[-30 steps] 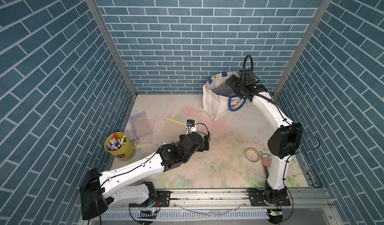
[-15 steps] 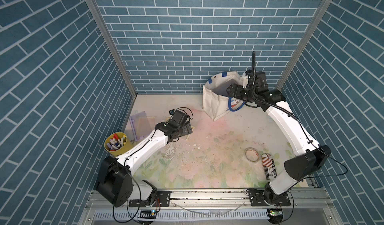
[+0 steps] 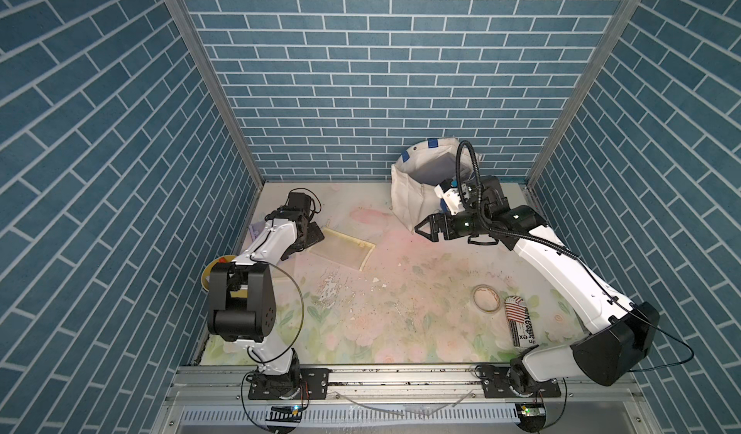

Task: Put the pencil pouch into the canvas bag
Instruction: Move the pencil pouches to the center of the board.

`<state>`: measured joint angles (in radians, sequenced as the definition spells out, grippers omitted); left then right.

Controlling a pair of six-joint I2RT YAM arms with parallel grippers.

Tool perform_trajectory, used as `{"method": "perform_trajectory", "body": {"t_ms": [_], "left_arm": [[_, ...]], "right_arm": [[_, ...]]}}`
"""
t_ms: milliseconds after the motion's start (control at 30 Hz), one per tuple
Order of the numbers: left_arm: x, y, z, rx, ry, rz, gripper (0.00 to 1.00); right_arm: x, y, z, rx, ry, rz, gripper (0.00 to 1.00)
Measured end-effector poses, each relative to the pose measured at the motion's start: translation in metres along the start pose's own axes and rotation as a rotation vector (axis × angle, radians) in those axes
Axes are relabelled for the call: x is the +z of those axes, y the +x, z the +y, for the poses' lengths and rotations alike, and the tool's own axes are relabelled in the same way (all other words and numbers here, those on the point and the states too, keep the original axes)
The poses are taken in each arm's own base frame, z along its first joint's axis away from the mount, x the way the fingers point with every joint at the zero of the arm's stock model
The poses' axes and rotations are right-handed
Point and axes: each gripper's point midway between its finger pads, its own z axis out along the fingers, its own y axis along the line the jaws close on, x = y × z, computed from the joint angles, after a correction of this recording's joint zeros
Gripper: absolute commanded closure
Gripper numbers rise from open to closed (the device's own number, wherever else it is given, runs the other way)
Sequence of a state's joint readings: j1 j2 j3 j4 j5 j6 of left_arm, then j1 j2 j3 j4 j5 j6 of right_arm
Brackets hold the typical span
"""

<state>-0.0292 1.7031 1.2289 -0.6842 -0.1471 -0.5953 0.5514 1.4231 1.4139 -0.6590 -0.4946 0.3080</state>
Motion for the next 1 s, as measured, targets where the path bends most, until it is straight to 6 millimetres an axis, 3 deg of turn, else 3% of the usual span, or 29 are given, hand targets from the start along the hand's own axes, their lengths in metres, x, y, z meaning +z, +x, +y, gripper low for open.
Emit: {"method": "perform_trajectory", "body": {"t_ms": [167, 333, 700, 1000], "left_arm": [[0.039, 0.011, 0.013, 0.025, -0.045, 0.105, 0.03], [0.066, 0.019, 0.002, 0.072, -0.019, 0.191, 0.07], [0.065, 0.024, -0.028, 0.120, 0.099, 0.203, 0.09], [0.045, 0.066, -0.076, 0.142, 0.204, 0.142, 0.09]], "right_arm": [[0.001, -0.002, 0.019, -0.024, -0.100, -0.005, 0.01], [0.001, -0.007, 0.026, -0.039, -0.138, -0.021, 0.01], [0.009, -0.009, 0.015, -0.022, -0.125, -0.016, 0.01], [0.006, -0.017, -0.009, 0.015, -0.077, -0.038, 0.02]]}}
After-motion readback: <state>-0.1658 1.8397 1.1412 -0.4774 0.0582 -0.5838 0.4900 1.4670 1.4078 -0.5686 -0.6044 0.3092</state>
